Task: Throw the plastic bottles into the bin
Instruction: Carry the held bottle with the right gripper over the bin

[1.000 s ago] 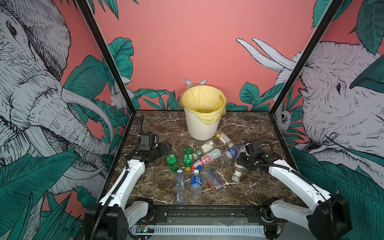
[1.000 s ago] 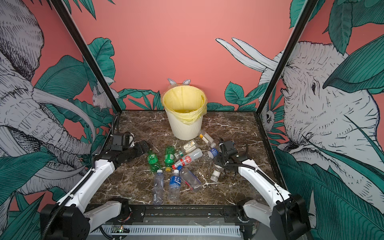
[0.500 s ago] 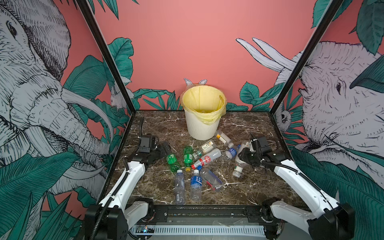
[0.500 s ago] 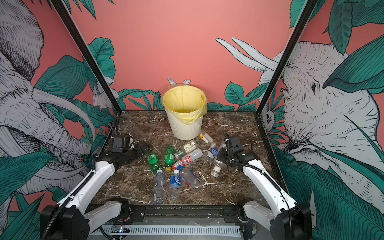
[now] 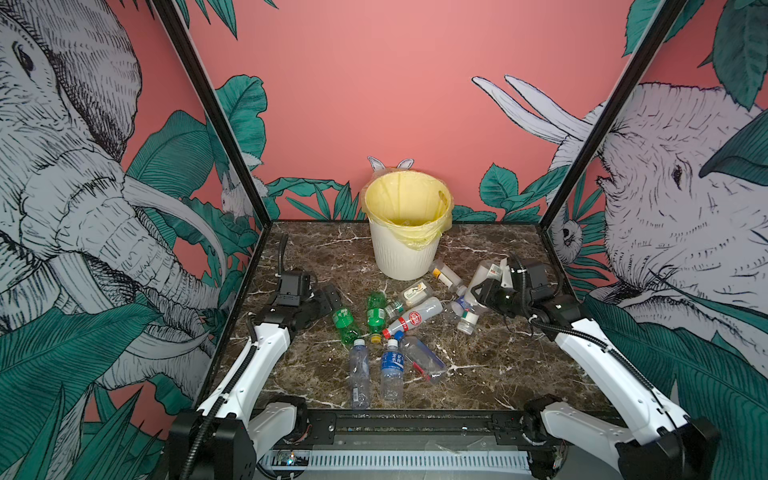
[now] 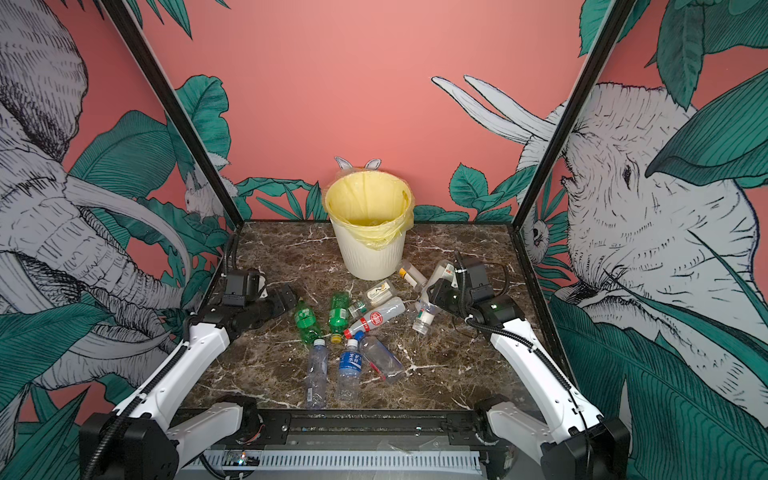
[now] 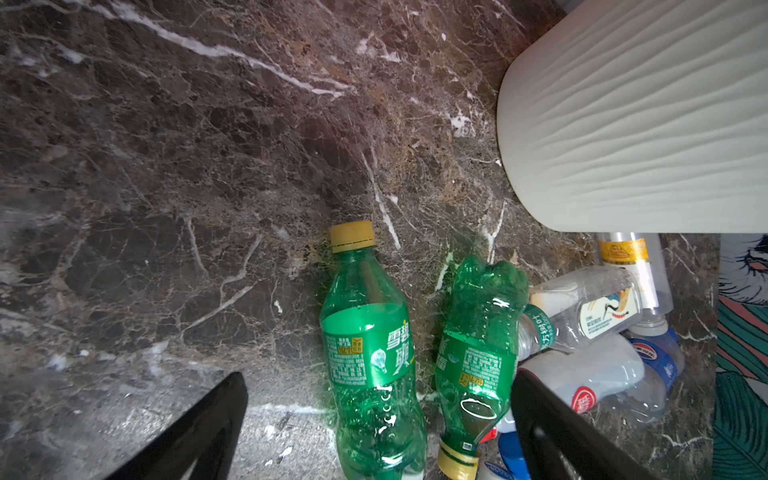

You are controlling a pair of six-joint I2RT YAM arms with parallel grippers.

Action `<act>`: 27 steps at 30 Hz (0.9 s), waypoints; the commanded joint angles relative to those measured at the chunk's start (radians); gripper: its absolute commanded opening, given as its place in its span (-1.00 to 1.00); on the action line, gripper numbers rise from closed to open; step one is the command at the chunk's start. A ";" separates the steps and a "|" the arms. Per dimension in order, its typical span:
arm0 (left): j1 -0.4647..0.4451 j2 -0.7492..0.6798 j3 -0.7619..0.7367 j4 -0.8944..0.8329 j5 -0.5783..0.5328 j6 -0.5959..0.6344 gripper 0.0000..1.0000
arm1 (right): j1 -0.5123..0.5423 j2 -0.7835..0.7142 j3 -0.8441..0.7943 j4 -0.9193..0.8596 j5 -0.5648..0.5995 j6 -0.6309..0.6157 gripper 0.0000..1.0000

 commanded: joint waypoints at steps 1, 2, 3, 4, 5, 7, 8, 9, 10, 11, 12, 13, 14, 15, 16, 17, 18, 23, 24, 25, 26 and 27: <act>0.006 -0.023 -0.005 -0.025 -0.012 0.002 0.99 | -0.004 -0.016 0.030 0.087 -0.036 0.004 -0.09; 0.006 -0.024 -0.006 -0.028 -0.010 0.000 0.99 | -0.005 -0.017 0.033 0.098 -0.040 0.008 -0.08; 0.006 -0.027 -0.006 -0.027 -0.005 -0.004 0.99 | -0.004 -0.015 0.038 0.106 -0.045 0.010 -0.08; 0.006 -0.029 -0.010 -0.021 0.001 -0.007 0.99 | -0.004 -0.014 0.043 0.116 -0.049 0.013 -0.08; 0.006 -0.031 -0.013 -0.015 0.001 -0.005 0.99 | -0.005 -0.013 0.046 0.126 -0.057 0.017 -0.09; 0.006 -0.031 -0.012 -0.018 -0.008 -0.002 0.99 | -0.004 -0.016 0.049 0.150 -0.066 0.021 -0.09; 0.006 -0.030 -0.010 -0.024 -0.011 -0.004 0.99 | -0.005 -0.018 0.051 0.164 -0.069 0.024 -0.09; 0.006 -0.031 -0.009 -0.027 -0.009 -0.007 0.99 | -0.005 -0.019 0.053 0.172 -0.069 0.026 -0.09; 0.007 -0.034 -0.011 -0.025 -0.004 -0.011 0.99 | -0.004 -0.020 0.057 0.180 -0.070 0.029 -0.09; 0.006 -0.037 -0.016 -0.019 0.001 -0.014 0.99 | -0.004 -0.021 0.062 0.185 -0.072 0.030 -0.09; 0.006 -0.037 -0.019 -0.012 0.003 -0.016 0.99 | -0.004 -0.022 0.066 0.191 -0.073 0.032 -0.09; 0.006 -0.039 -0.020 -0.010 0.000 -0.014 0.99 | -0.005 -0.025 0.072 0.193 -0.069 0.029 -0.09; 0.006 -0.037 -0.021 -0.010 -0.004 -0.012 0.99 | -0.005 -0.028 0.077 0.197 -0.063 0.026 -0.09; 0.005 -0.037 -0.019 -0.015 -0.005 -0.013 0.99 | -0.004 -0.030 0.083 0.200 -0.057 0.023 -0.09; 0.006 -0.035 -0.016 -0.019 -0.004 -0.016 0.99 | -0.004 -0.034 0.091 0.203 -0.050 0.021 -0.09; 0.006 -0.035 -0.016 -0.017 0.001 -0.021 0.99 | -0.004 -0.035 0.100 0.209 -0.046 0.019 -0.09; 0.007 -0.035 -0.017 -0.012 0.007 -0.023 0.99 | -0.004 -0.036 0.106 0.213 -0.046 0.019 -0.09; 0.007 -0.026 -0.013 -0.011 0.001 -0.023 0.99 | -0.004 -0.043 0.128 0.274 -0.048 0.023 -0.09; 0.006 -0.026 -0.012 -0.011 0.006 -0.026 0.99 | -0.005 -0.041 0.133 0.281 -0.047 0.026 -0.09; 0.006 -0.028 -0.012 -0.006 0.011 -0.029 0.99 | -0.004 -0.038 0.140 0.291 -0.049 0.027 -0.09; 0.006 -0.028 -0.014 -0.001 0.015 -0.029 0.99 | -0.004 -0.035 0.147 0.301 -0.053 0.027 -0.09; 0.006 -0.029 -0.015 0.001 0.011 -0.027 0.99 | -0.005 -0.032 0.151 0.312 -0.054 0.027 -0.09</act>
